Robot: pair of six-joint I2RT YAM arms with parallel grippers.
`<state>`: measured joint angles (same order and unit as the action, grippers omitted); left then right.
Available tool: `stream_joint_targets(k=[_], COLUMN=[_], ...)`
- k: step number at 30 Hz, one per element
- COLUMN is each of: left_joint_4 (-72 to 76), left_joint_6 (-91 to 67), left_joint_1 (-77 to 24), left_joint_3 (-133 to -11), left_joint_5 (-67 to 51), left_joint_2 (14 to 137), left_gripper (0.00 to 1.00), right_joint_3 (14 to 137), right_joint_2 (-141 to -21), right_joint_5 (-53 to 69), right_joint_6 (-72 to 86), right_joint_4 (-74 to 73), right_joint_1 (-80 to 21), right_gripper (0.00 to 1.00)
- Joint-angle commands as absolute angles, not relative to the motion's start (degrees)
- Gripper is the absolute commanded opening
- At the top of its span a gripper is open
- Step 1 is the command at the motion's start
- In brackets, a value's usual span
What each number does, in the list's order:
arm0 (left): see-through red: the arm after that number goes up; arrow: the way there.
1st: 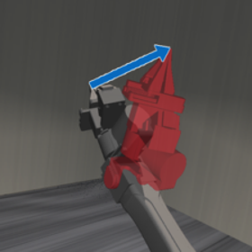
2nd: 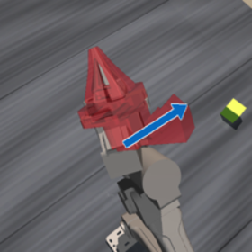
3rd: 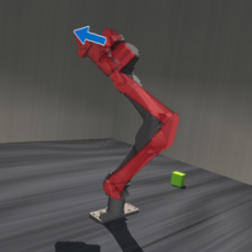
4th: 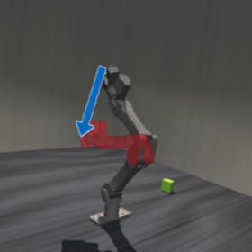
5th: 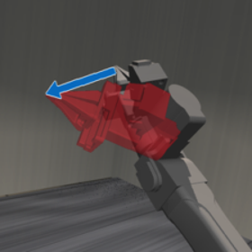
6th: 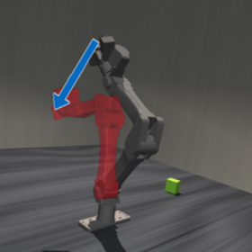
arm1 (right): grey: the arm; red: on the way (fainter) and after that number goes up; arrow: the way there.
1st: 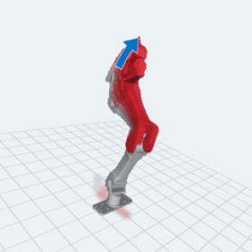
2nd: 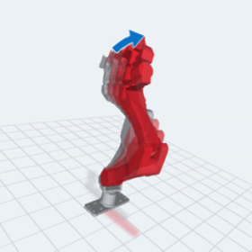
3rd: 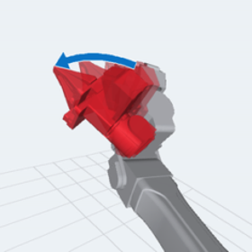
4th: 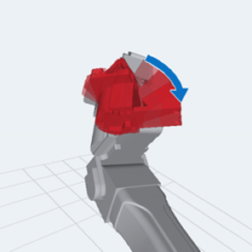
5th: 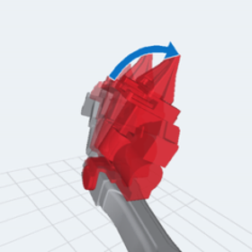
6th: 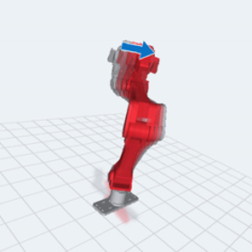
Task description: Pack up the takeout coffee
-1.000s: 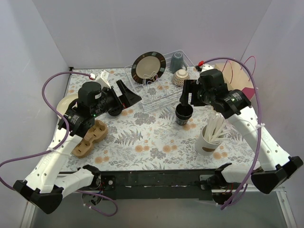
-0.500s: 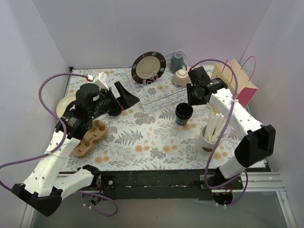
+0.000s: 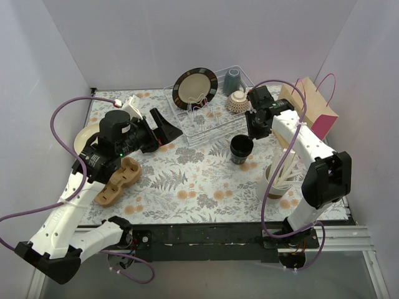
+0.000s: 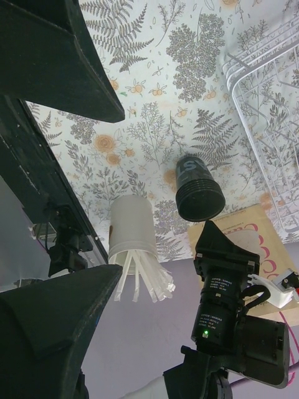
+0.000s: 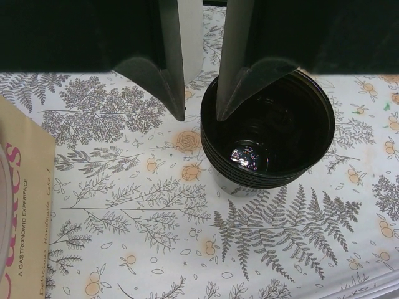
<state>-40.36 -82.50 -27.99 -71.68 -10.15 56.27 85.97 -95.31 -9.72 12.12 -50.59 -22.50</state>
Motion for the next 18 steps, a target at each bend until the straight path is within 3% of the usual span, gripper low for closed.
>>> stream_joint_targets(k=[1, 12, 18], left_joint_4=[-41.1, -41.8, -41.9], left_joint_6=[-82.4, -82.2, -82.2], left_joint_1=[-28.3, -28.3, -28.2], left_joint_3=[-71.4, -71.5, -71.4], left_joint_5=[-9.1, -8.3, -8.1], left_joint_2=[54.5, 54.5, 54.2], left_gripper=[0.98, 0.98, 0.98], right_joint_3=[87.1, 85.3, 85.3], right_joint_2=[-96.0, -96.8, -96.8], right_joint_5=[-8.7, -8.4, -8.6], right_joint_6=[11.1, 11.9, 11.9], right_joint_4=[-48.6, -47.6, -47.4], right_joint_1=[-22.1, -22.1, -22.0], right_gripper=[0.34, 0.27, 0.11])
